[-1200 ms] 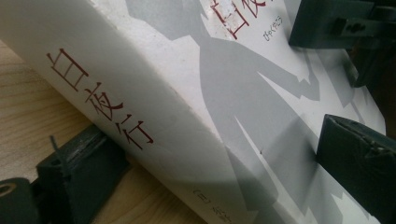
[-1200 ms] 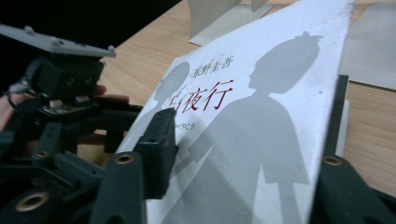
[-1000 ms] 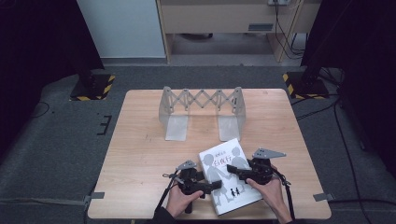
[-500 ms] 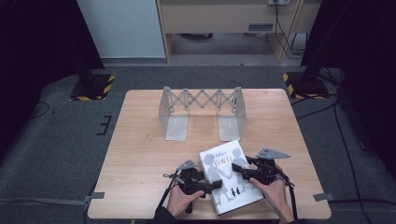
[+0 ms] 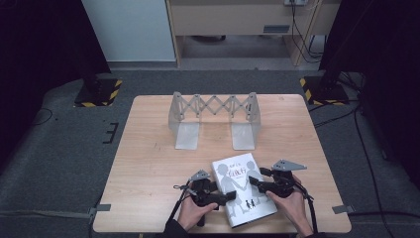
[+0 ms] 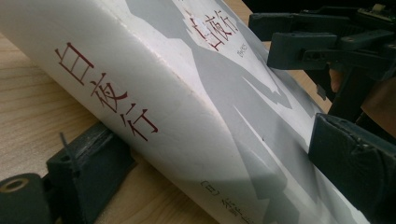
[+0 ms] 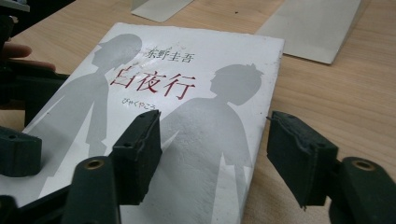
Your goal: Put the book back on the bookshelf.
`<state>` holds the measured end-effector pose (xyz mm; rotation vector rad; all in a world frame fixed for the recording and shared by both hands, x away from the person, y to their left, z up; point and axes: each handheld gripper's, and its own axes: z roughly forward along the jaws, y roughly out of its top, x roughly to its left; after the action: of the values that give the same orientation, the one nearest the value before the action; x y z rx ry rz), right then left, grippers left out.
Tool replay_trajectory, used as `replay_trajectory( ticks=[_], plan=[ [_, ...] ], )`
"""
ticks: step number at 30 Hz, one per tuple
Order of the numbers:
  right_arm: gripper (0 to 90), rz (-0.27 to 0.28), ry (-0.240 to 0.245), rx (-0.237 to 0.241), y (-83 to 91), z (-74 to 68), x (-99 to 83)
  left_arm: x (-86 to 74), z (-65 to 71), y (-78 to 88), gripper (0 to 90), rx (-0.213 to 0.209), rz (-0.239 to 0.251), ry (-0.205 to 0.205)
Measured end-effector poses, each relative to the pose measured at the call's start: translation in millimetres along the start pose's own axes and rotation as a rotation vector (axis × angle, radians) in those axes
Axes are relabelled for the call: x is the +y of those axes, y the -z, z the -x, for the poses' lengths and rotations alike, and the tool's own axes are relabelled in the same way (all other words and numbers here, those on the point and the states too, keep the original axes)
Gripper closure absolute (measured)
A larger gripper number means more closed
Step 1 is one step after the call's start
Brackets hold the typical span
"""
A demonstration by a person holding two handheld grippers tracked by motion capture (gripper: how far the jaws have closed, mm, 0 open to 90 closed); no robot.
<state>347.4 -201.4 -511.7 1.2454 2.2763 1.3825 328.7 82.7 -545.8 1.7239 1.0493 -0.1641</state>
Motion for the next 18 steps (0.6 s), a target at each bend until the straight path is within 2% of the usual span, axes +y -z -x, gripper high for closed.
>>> replay_trajectory(
  ticks=[2, 13, 16, 18],
  plan=[
    [31.9, 0.013, -0.023, 0.010, 0.4, 2.9, -3.4, 0.1, 0.0, 0.0, 4.9, 0.000, -0.001, -0.001],
    [31.4, 0.027, -0.061, 0.027, 0.3, 5.4, -8.2, 0.0, 0.5, 0.0, 4.9, 0.003, -0.003, -0.005],
    [31.4, 0.033, -0.101, 0.038, -0.2, 6.7, -10.5, -0.2, 0.6, 0.1, 5.0, 0.003, 0.000, -0.001],
    [31.5, 0.030, -0.097, 0.038, -0.4, 7.1, -10.5, -0.4, 0.8, 0.1, 5.1, 0.004, 0.003, 0.000]
  ],
)
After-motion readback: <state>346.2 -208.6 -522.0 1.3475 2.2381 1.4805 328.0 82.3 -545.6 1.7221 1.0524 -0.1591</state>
